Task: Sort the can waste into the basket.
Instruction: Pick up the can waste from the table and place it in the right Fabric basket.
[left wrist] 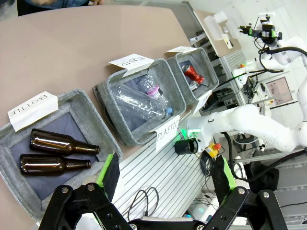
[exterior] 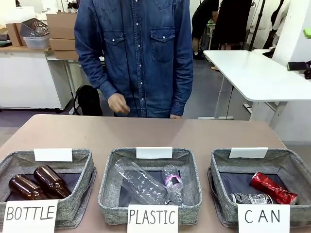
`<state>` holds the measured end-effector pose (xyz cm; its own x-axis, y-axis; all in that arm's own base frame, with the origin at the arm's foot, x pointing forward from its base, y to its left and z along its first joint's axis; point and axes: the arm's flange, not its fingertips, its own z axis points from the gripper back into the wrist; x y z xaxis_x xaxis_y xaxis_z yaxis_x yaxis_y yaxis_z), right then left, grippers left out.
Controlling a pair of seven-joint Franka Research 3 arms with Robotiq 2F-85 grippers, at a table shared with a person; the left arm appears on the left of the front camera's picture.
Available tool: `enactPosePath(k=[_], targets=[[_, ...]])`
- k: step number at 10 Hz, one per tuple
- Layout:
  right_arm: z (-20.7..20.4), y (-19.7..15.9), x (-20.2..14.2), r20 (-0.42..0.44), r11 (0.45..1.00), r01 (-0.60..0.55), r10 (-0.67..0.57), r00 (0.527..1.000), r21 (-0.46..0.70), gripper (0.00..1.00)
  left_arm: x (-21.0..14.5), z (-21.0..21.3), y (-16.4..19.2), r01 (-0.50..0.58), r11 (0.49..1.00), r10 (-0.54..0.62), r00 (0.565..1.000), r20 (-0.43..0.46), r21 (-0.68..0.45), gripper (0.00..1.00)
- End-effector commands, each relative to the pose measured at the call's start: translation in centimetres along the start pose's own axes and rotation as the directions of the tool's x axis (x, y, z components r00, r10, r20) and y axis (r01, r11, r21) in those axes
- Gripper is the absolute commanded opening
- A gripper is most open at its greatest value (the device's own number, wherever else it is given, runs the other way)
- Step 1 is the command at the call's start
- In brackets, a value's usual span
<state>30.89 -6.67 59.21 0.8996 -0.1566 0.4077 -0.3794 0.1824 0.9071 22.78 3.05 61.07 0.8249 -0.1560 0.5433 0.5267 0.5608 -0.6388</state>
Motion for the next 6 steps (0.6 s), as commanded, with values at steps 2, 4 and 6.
enactPosePath(k=[2, 4, 6], targets=[[0.1, 0.19, 0.27, -0.012, 1.0, -0.01, 0.01, 1.0, -0.007, 1.0, -0.01, -0.04, -0.04, 0.02, 0.999, -0.019, 1.0, 0.012, -0.026, 1.0], [0.1, 0.19, 0.27, -0.012, 1.0, -0.01, 0.01, 1.0, -0.007, 1.0, -0.01, -0.04, -0.04, 0.02, 0.999, -0.019, 1.0, 0.012, -0.026, 1.0], [0.1, 0.19, 0.27, -0.012, 1.0, -0.01, 0.01, 1.0, -0.007, 1.0, -0.01, -0.04, -0.04, 0.02, 0.999, -0.019, 1.0, 0.012, -0.026, 1.0]])
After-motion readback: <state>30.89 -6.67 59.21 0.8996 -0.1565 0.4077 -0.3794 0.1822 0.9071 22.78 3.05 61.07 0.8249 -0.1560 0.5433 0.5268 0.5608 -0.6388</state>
